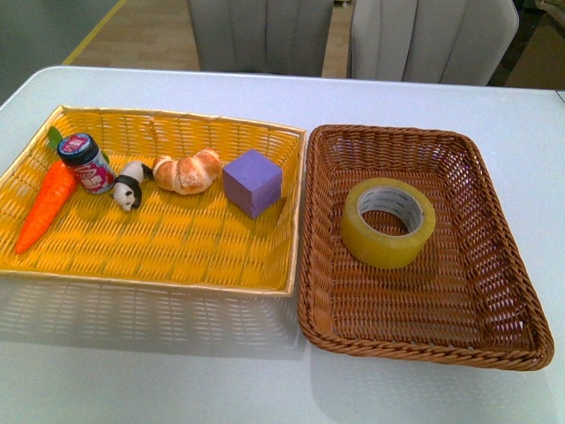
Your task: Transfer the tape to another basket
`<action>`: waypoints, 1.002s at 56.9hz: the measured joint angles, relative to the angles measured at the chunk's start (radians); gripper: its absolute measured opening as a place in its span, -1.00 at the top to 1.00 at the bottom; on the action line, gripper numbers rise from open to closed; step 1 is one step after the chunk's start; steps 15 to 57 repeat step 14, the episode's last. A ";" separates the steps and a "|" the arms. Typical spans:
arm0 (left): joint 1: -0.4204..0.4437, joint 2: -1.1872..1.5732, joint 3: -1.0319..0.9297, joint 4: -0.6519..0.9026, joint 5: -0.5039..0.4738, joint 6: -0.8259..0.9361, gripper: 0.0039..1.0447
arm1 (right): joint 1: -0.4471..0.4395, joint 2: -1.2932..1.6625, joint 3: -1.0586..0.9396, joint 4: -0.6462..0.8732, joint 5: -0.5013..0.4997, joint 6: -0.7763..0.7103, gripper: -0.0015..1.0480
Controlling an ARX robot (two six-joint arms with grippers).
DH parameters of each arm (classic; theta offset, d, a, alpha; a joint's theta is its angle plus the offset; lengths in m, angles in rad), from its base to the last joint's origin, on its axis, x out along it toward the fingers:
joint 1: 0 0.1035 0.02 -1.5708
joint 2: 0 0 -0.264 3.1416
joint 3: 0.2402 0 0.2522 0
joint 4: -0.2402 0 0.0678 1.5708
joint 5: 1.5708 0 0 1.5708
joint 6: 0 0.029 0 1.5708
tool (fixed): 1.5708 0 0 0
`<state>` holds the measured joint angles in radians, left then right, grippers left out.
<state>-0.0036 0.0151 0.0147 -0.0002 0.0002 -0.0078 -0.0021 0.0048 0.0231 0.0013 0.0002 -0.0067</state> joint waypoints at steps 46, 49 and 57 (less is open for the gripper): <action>0.000 0.000 0.000 0.000 0.000 0.000 -0.83 | 0.000 0.000 0.000 0.000 0.000 0.000 -0.83; 0.000 0.000 0.000 0.000 0.000 0.000 -0.83 | 0.000 0.000 0.000 0.000 0.000 0.000 -0.83; 0.000 0.000 0.000 0.000 0.000 0.000 -0.83 | 0.000 0.000 0.000 0.000 0.000 0.000 -0.83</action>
